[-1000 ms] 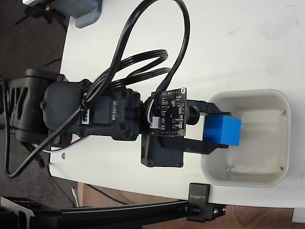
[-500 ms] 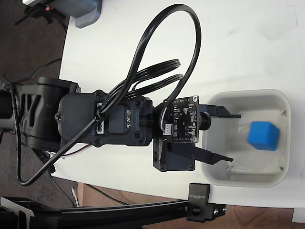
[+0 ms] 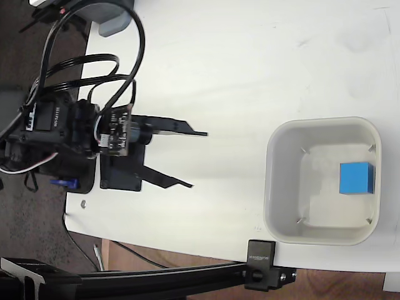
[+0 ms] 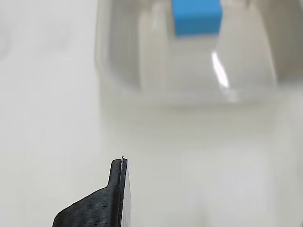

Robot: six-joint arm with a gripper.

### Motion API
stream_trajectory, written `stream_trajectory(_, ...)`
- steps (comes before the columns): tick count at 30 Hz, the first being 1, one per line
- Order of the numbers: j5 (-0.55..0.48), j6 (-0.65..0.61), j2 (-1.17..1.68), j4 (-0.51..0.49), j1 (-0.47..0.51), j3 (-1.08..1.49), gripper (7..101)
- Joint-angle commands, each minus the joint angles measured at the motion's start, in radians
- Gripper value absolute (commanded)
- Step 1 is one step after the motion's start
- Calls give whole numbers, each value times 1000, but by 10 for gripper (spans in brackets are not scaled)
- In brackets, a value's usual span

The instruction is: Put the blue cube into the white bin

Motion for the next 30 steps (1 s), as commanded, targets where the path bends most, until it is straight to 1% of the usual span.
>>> stream_trajectory(1,80,32,387,-48,-75,336,1003)
stream_trajectory(4,126,29,583,-66,-121,523,1003)
stream_trajectory(7,112,14,730,-91,-118,681,1003)
stream_trajectory(10,120,-2,830,-100,-127,784,1003)
stream_trajectory(16,109,-63,1005,-81,-120,914,1003)
stream_trajectory(21,84,-67,1147,-40,-109,994,1003)
stream_trajectory(24,80,-77,1157,-37,-106,1015,1003)
stream_trajectory(27,34,-95,1157,-43,-83,1042,1003)
stream_trajectory(30,29,-100,1157,-46,-83,1051,1003)
